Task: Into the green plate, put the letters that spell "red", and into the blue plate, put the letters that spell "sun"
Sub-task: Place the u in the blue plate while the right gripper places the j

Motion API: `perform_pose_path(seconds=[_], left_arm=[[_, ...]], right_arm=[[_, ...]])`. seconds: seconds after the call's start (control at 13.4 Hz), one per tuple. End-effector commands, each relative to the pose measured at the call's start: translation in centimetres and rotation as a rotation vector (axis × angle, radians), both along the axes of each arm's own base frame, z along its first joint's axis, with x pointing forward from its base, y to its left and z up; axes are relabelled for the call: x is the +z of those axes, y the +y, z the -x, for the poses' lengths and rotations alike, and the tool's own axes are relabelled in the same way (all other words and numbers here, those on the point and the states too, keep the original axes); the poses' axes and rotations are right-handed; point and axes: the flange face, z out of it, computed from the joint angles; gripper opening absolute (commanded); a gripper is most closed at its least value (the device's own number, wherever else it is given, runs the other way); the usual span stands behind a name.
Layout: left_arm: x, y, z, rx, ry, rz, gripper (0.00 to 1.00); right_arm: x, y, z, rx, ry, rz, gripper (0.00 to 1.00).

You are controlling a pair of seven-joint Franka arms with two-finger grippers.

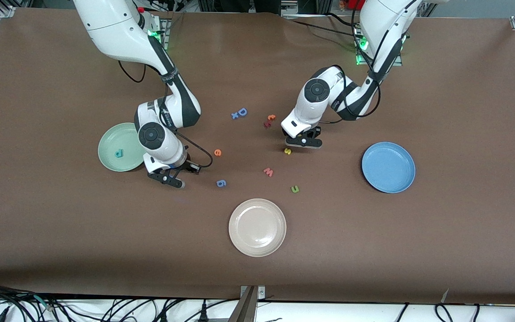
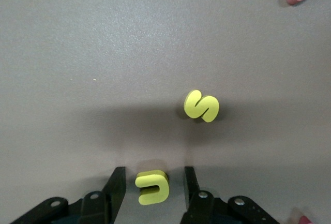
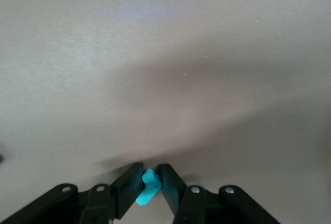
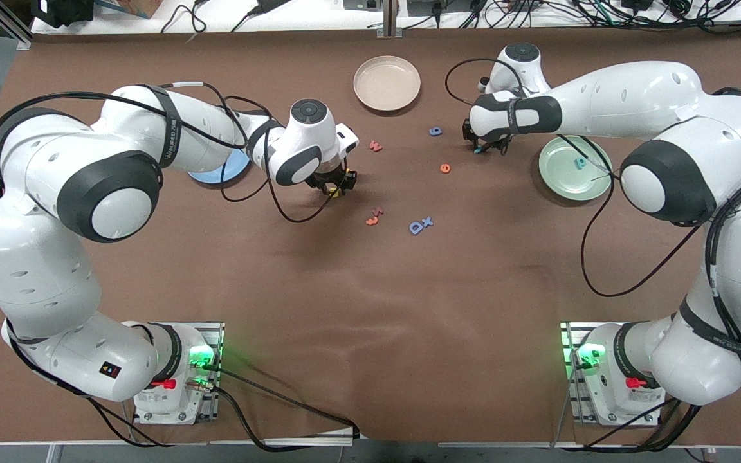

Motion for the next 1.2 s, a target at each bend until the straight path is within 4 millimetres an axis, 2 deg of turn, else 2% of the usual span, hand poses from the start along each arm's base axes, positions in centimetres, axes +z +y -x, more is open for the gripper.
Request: perform_pose_path(seconds=[0.0, 0.07, 0.15, 0.3, 0.6, 0.75, 0.82, 0.97, 1.12], left_arm=[[0.0, -0.5, -0.2, -0.019, -0.024, -0.011, 0.32], [0.0, -0.4, -0.2, -0.022, -0.026, -0.013, 0.25], [0.0, -0.4, -0.2, -0.031, -0.03, -0.016, 0.13], [0.0, -0.4, -0.1, -0.036, -0.031, -0.019, 0.05], [0.1, -0.3, -0.2, -0.035, -0.032, -0.018, 0.0], [0.2, -0.2, -0.4, -0.042, -0.034, -0.017, 0.0], [0.5, 0.2, -0.8, -0.04, -0.037, -0.019, 0.0], [1.6, 1.4, -2.1, -0.063, -0.05, -0.02, 0.0], [3.2, 3.7, -4.4, -0.089, -0.036, -0.051, 0.0]], right_arm=[[4.0, -1.4, -0.9, -0.011, 0.049, 0.003, 0.0], [5.7, -2.3, -1.6, -0.007, 0.061, 0.008, 0.0], [7.3, -3.0, -2.1, 0.005, 0.079, 0.01, 0.0], [10.1, -5.7, -2.8, 0.034, 0.12, 0.021, 0.0], [12.2, -13.0, -2.9, 0.135, 0.213, 0.03, 0.0], [11.9, -17.7, -2.4, 0.193, 0.272, 0.022, 0.0], [10.8, -19.2, -1.5, 0.213, 0.302, 0.016, 0.0], [9.1, -20.5, 0.3, 0.21, 0.345, 0.007, 0.0], [7.5, -21.2, 1.8, 0.208, 0.35, 0.003, 0.0]])
